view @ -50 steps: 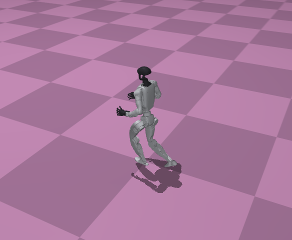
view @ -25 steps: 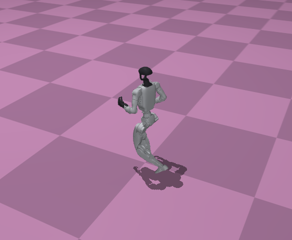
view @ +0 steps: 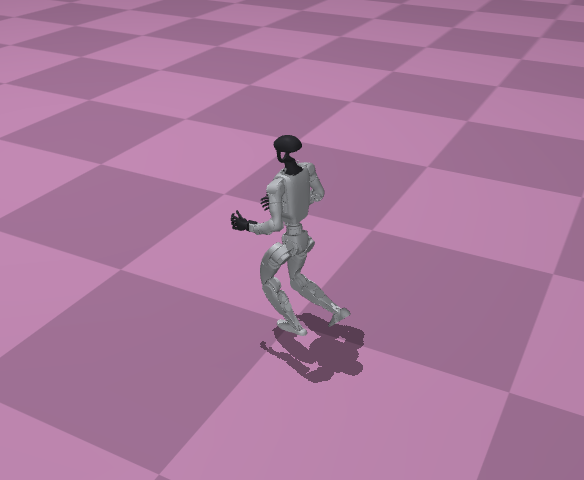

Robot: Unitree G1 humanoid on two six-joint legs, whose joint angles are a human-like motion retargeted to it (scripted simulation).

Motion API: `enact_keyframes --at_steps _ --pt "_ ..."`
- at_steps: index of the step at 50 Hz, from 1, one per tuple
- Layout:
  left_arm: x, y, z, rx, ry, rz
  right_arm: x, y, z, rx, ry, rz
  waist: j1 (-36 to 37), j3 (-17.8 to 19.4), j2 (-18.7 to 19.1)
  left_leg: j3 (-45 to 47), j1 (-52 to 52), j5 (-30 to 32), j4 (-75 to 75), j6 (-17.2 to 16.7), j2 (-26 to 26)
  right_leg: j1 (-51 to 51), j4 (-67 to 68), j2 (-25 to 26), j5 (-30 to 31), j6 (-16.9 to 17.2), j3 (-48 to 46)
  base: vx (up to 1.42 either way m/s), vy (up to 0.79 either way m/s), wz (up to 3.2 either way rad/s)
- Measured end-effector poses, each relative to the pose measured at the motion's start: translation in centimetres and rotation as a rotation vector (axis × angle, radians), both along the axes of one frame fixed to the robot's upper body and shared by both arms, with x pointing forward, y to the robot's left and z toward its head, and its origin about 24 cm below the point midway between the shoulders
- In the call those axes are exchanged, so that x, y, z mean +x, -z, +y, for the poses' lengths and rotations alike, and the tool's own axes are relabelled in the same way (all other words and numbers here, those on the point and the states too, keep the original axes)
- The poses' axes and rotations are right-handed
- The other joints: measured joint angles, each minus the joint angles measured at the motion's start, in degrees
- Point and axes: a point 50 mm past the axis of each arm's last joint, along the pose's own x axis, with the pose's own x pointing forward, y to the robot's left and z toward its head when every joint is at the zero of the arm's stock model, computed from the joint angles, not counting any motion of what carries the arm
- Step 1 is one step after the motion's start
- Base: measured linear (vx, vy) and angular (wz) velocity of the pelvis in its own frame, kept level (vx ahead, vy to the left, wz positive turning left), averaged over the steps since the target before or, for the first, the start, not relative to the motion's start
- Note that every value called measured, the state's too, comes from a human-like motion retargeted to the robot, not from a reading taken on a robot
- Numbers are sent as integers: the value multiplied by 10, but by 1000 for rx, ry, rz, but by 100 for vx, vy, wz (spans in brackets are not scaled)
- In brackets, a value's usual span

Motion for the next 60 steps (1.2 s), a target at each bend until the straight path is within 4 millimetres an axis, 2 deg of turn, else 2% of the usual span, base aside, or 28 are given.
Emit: enact_keyframes --at_steps 2,5,8,11,13,15,17,20,23,25,28,32,35,37,40,42,45,47,49,50,52,55,57,58,60 --pt "29 -15 -8 9 6 -90 -5 11 -7 -11 41 48 -16 9 11 -6 40 -22 -12 0 6 -74 38 -7 -38 -28 6 -4 2 -17" --pt "54 -38 -20 -40 15 -195 -20 22 -24 -2 98 113 -45 11 34 -14 133 -22 -86 0 -1 -166 6 -9 -95 -48 10 2 9 -28" --pt "63 -58 -27 -98 47 -283 -34 24 -42 8 157 149 -62 8 81 -21 222 11 -149 -49 43 -208 -133 38 -119 -52 -24 7 0 -44" --pt "60 -64 -35 -144 99 -323 -49 26 -57 0 214 178 -68 -8 119 -23 273 88 -175 -108 92 -215 -306 100 -106 -41 -44 6 -7 -31" --pt "54 -63 -39 -159 131 -324 -56 26 -63 -6 247 188 -64 -17 139 -27 282 141 -141 -139 123 -203 -383 140 -87 -39 -47 2 -7 -23" --pt "45 -56 -43 -173 150 -294 -58 25 -64 -4 264 186 -57 -20 145 -30 278 183 -66 -154 141 -195 -380 161 -81 -49 -46 -2 -6 -13" --pt "35 -44 -43 -183 157 -230 -52 21 -62 -2 261 160 -44 -15 151 -33 259 205 38 -157 164 -181 -341 181 -92 -73 -47 -3 -6 -8" --pt "20 -21 -39 -182 140 -106 -28 10 -53 -8 224 84 -15 4 151 -27 199 188 216 -133 207 -156 -269 200 -141 -113 -45 -3 -4 -2" --pt "5 2 -27 -160 93 22 5 -6 -40 -23 162 -18 20 20 133 -20 99 121 329 -79 230 -114 -249 199 -187 -124 -31 0 0 0" --pt "-8 13 -15 -154 60 84 26 -20 -31 -20 120 -90 38 23 114 -12 29 83 333 -53 221 -75 -268 190 -195 -114 -19 0 0 0" --pt "-31 20 4 -154 22 150 40 -37 -18 22 72 -170 61 15 82 7 -38 66 218 -44 184 -2 -329 167 -156 -75 -1 0 0 0" --pt "-57 27 21 -149 -9 221 39 -49 -6 82 17 -215 72 -11 40 25 -55 112 -62 -74 106 79 -398 119 -42 -5 2 5 6 21" --pt "-67 31 24 -163 -36 257 34 -48 -3 94 -13 -206 62 -30 14 20 -30 162 -250 -89 41 103 -374 77 26 33 -2 0 6 30" --pt "-67 31 22 -159 -40 254 26 -41 1 102 -26 -175 52 -32 6 19 -34 156 -226 -77 18 106 -308 57 49 44 -2 -3 4 23" --pt "-54 28 17 -127 -39 208 14 -22 3 72 -18 -102 30 -25 -11 19 -38 115 -113 -32 -11 96 -169 20 70 51 1 -1 1 6" --pt "-34 21 13 -90 -38 141 6 -4 3 34 8 -28 14 -11 -14 19 -37 66 -27 -4 -16 66 -65 1 65 38 -1 -6 0 3" --pt "6 4 5 -44 -39 10 -9 23 -1 -12 61 96 -11 6 -7 7 -13 5 42 0 2 -13 51 -11 24 -8 -5 -6 -3 -16" --pt "37 -15 -3 -53 -47 -90 -16 35 -10 -18 111 153 -22 15 10 0 32 -18 29 0 14 -84 78 -5 -9 -35 2 -3 6 -48" --pt "54 -33 -11 -96 -42 -172 -27 43 -24 -10 161 200 -38 16 29 -7 95 -15 -17 -7 17 -141 60 1 -42 -48 2 2 8 -46" --pt "60 -42 -14 -121 -35 -209 -34 45 -31 -3 184 219 -46 16 41 -11 130 -8 -46 -17 23 -163 35 9 -54 -52 -3 6 3 -43" --pt "63 -54 -20 -168 -5 -264 -47 48 -44 9 222 255 -62 8 67 -20 191 42 -101 -60 48 -190 -58 31 -64 -54 -25 7 -3 -33" --pt "58 -62 -28 -222 63 -308 -68 50 -59 15 272 301 -77 -14 105 -29 254 162 -155 -132 95 -201 -248 83 -50 -39 -54 7 -7 -23" --pt "51 -61 -34 -231 119 -311 -79 49 -66 19 305 318 -71 -29 130 -32 261 236 -132 -169 134 -189 -377 133 -27 -29 -61 3 -7 -32" --pt "48 -60 -36 -231 140 -305 -81 48 -68 19 316 317 -65 -33 140 -33 257 261 -101 -179 152 -182 -418 154 -17 -29 -64 -1 -6 -31" --pt "40 -55 -38 -235 165 -279 -80 45 -68 18 318 295 -54 -34 146 -31 249 285 -19 -183 174 -178 -420 176 -22 -40 -65 -4 -5 -22"
